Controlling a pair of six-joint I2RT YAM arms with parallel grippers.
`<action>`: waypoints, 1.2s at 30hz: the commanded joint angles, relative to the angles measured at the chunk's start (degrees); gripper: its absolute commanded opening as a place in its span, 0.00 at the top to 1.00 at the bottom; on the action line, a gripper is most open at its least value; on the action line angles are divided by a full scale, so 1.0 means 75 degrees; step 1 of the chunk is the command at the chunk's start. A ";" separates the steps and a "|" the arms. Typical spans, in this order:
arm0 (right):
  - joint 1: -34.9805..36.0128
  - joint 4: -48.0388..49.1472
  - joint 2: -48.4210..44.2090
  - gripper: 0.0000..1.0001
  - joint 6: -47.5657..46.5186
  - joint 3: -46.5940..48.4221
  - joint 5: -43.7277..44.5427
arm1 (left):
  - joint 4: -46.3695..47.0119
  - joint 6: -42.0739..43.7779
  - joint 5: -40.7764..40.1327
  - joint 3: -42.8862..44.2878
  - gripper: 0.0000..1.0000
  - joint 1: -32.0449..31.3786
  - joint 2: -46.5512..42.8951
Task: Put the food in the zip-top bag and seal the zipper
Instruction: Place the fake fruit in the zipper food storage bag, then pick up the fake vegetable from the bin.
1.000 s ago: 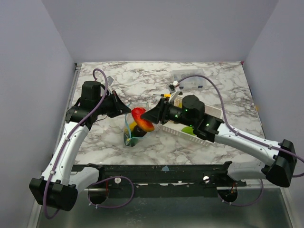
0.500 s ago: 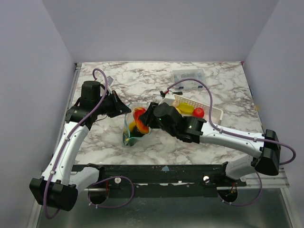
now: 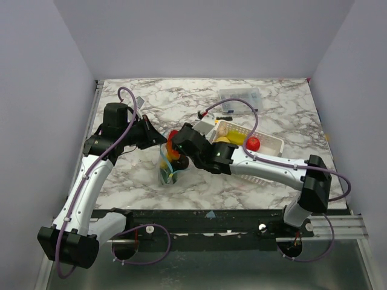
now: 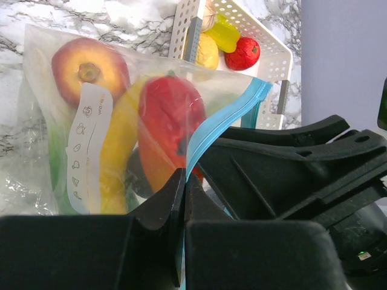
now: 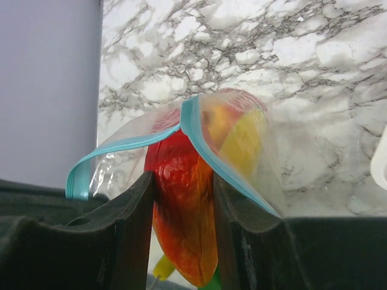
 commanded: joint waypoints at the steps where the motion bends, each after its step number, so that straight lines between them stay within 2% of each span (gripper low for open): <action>1: 0.0034 -0.0120 0.0590 0.69 0.0229 0.0678 0.0685 | 0.0147 -0.0095 0.0272 -0.0053 1.00 -0.0001 -0.0213; 7: 0.0037 -0.0050 0.0365 0.47 -0.0466 0.0511 0.0461 | 0.0075 -0.0013 0.0220 -0.0054 1.00 -0.0003 -0.0315; 11: 0.0039 0.0071 -0.0131 0.37 -0.1088 0.0155 0.0299 | 0.0144 -0.0013 0.0257 -0.0058 1.00 -0.0001 -0.0266; 20: 0.0034 0.0278 -0.1599 0.41 -0.2447 -0.0814 -0.0260 | 0.0124 0.0065 0.0146 -0.0065 1.00 -0.0003 -0.0254; 28: 0.0034 -0.0295 -0.2633 0.43 -0.3236 -0.1460 0.0483 | 0.0217 0.0011 0.0141 -0.0128 1.00 -0.0003 -0.0170; 33: -0.0048 -0.0296 -0.3322 0.43 -0.3266 -0.2036 0.1363 | 0.0173 0.0034 0.0097 -0.0089 1.00 0.0003 -0.0107; 36: -0.0442 -0.0376 -0.3584 0.43 -0.3074 -0.2374 0.1468 | 0.0178 0.0034 0.0112 -0.0086 1.00 0.0008 -0.0075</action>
